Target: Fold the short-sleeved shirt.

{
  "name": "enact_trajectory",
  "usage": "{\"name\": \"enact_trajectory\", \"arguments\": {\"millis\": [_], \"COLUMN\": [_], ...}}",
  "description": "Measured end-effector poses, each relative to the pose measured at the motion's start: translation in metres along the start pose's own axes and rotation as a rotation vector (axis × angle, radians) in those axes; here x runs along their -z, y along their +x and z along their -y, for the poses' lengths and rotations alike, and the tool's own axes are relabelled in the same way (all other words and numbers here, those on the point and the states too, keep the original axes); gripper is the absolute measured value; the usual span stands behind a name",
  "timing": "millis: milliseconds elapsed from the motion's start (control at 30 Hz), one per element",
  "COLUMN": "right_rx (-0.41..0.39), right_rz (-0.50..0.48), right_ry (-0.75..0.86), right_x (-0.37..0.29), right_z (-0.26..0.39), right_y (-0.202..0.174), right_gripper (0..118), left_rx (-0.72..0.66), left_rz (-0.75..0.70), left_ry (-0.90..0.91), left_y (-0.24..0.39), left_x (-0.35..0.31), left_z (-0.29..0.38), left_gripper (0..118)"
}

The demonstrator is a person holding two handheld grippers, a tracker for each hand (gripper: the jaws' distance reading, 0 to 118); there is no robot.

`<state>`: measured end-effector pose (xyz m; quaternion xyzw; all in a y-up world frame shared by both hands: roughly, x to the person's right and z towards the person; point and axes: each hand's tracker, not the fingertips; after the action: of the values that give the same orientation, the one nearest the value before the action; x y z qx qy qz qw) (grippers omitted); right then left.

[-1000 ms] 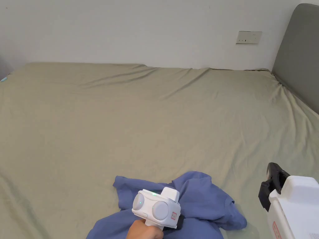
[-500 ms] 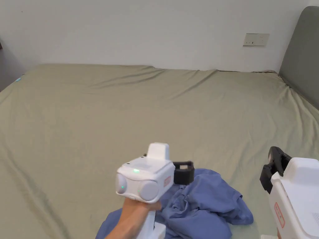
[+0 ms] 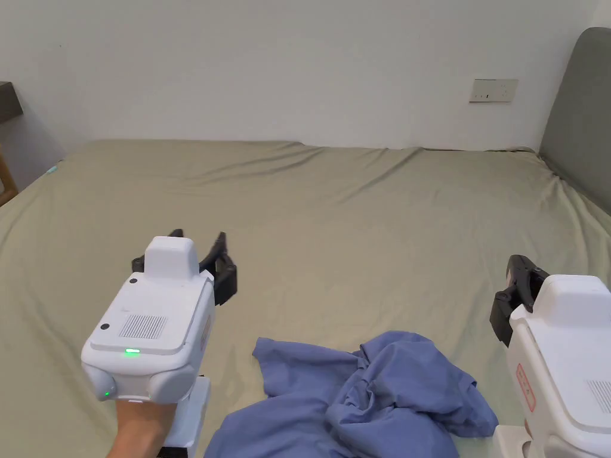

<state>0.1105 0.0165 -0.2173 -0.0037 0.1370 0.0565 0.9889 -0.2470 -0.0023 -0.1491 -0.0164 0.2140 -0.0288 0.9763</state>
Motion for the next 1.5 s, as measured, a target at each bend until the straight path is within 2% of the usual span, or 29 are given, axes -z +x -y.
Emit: {"name": "enact_trajectory", "arguments": {"millis": [33,67,300,433,633,833,867,900,967,1000,1033,1133,1167,1200,1233,1333,1367,1433,1500], "right_rx": [0.001,0.001,-0.005,-0.014,-0.014,-0.013,-0.012,-0.010,-0.006,-0.005,-0.006,-0.006,-0.004,-0.002,-0.001,0.001,0.002,0.010,0.026], "right_rz": [-0.003,-0.004,-0.019,-0.025,-0.032,-0.035,-0.037,-0.038,-0.039,-0.040,-0.040,-0.038,-0.039,-0.038,-0.035,-0.031,-0.030,-0.025,-0.018], "right_ry": [0.000,0.000,-0.005,-0.003,-0.018,-0.056,-0.063,-0.072,-0.084,-0.090,-0.096,-0.114,-0.121,-0.127,-0.131,-0.148,-0.153,-0.167,-0.214], "right_x": [0.000,0.000,0.003,0.004,0.005,0.008,0.009,0.009,0.010,0.010,0.011,0.013,0.014,0.014,0.015,0.017,0.017,0.021,0.029], "right_z": [0.000,0.000,0.000,0.001,0.007,0.020,0.023,0.025,0.030,0.032,0.034,0.040,0.043,0.045,0.046,0.052,0.054,0.059,0.066], "right_y": [-0.001,-0.002,-0.007,-0.008,-0.010,-0.012,-0.012,-0.012,-0.012,-0.012,-0.012,-0.010,-0.009,-0.008,-0.007,-0.002,0.000,0.004,0.010], "right_gripper": [1,1,1,1,1,1,1,1,1,1,1,1,1,1,1,1,1,1,1], "left_rx": [-0.005,-0.009,-0.020,-0.038,-0.143,-0.218,-0.221,-0.225,-0.204,-0.189,-0.182,-0.137,-0.137,-0.143,-0.152,-0.117,-0.116,-0.107,-0.136], "left_rz": [0.010,0.007,0.032,0.078,0.180,0.184,0.185,0.198,0.186,0.177,0.164,0.160,0.157,0.163,0.164,0.126,0.121,0.111,0.122], "left_ry": [-0.003,-0.010,-0.099,-0.358,-0.726,-0.924,-0.947,-0.963,-0.989,-1.007,-1.003,-1.037,-1.051,-1.059,-1.064,-1.047,-1.049,-1.050,-1.056], "left_y": [-0.003,-0.004,-0.006,-0.005,-0.020,-0.019,-0.018,-0.017,-0.014,-0.009,-0.006,0.005,0.008,0.010,0.013,0.023,0.024,0.021,0.019], "left_x": [0.000,0.001,0.000,0.010,0.024,0.008,0.007,0.007,0.007,0.001,-0.001,-0.005,-0.006,-0.008,-0.011,-0.021,-0.022,-0.017,-0.013], "left_z": [0.000,0.000,0.001,0.015,0.087,0.150,0.159,0.165,0.177,0.180,0.184,0.193,0.197,0.200,0.202,0.199,0.196,0.194,0.193], "left_gripper": [8,1,0,0,0,2,8,30,83,103,107,101,91,67,48,44,39,5,5]}}
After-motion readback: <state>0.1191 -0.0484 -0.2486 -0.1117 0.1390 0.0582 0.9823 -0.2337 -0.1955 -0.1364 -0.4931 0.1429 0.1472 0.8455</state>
